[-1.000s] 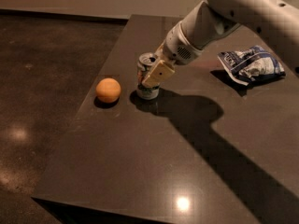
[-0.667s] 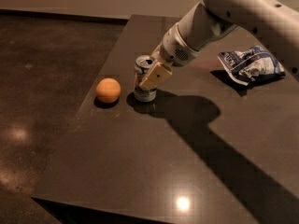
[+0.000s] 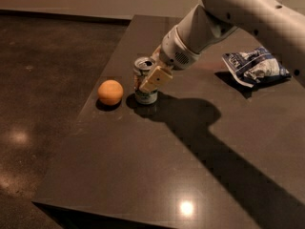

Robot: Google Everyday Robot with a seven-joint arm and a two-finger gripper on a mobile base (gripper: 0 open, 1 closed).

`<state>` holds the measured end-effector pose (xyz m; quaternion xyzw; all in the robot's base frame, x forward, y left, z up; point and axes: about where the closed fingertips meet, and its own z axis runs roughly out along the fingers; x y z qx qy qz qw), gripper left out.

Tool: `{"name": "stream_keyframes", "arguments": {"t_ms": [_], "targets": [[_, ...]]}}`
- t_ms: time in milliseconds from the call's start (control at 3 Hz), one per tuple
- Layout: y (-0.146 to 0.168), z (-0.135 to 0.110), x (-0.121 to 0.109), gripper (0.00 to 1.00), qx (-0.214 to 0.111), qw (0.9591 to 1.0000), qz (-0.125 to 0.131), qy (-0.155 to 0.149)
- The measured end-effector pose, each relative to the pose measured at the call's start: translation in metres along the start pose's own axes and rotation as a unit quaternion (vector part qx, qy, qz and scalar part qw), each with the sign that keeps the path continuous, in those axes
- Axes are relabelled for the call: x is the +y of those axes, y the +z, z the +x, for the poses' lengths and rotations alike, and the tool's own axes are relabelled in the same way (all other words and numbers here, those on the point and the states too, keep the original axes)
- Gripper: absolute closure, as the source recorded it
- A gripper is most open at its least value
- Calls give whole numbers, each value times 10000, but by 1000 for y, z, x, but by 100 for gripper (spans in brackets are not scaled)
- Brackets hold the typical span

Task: Move 7up can near orange

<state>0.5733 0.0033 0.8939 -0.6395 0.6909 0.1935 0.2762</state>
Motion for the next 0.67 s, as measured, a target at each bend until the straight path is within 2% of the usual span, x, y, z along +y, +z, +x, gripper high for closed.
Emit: {"name": "stream_keyframes", "arguments": {"t_ms": [333,667], "targets": [[1,-1,1,0,1,10000,-14,-7],[1,-1,1,0,2,10000,-14,-7]]}}
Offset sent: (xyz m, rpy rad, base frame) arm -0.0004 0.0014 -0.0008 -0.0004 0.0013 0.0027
